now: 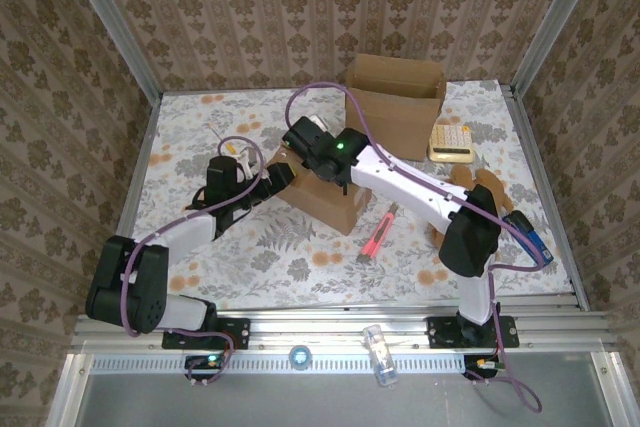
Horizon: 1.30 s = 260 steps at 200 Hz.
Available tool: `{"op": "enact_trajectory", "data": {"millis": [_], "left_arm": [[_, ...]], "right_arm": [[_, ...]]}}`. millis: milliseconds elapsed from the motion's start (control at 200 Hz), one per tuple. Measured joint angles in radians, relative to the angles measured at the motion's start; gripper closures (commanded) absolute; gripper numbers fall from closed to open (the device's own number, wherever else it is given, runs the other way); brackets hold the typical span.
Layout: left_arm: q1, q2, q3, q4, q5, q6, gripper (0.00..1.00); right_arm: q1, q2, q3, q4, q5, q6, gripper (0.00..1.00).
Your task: Unpack the express box
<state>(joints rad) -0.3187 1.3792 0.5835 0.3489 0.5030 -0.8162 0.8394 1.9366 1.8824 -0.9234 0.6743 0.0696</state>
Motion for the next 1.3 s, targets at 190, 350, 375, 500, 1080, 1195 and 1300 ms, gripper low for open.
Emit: {"op": "enact_trajectory", "data": {"millis": [190,350,375,500,1080,1195,1300], "left_arm": [[0.006,0.006,0.0,0.0,0.033,0.023,0.0],[0.006,0.008,0.0,-0.003,0.047,0.027,0.0],[0.006,0.008,0.0,-0.004,0.048,0.027,0.0],[0.006,0.01,0.006,-0.014,0.053,0.028,0.0],[0.006,0.03,0.127,-0.205,0.059,0.093,0.0],[0.006,0.032,0.161,-0.256,0.059,0.106,0.0],[0.006,0.033,0.193,-0.304,0.059,0.118,0.0]], "right_arm": [[-0.043,-0.006,0.057,0.007,0.037,-0.023,0.36],[-0.065,-0.007,0.069,0.006,0.016,-0.026,0.36],[-0.065,-0.007,0.069,0.006,0.006,-0.026,0.36],[-0.066,-0.007,0.069,0.006,-0.061,-0.027,0.37],[-0.122,-0.001,0.069,-0.003,-0.265,-0.118,0.54],[-0.126,0.014,0.069,-0.004,-0.278,-0.124,0.56],[-0.133,0.029,0.069,-0.006,-0.295,-0.124,0.57]]}}
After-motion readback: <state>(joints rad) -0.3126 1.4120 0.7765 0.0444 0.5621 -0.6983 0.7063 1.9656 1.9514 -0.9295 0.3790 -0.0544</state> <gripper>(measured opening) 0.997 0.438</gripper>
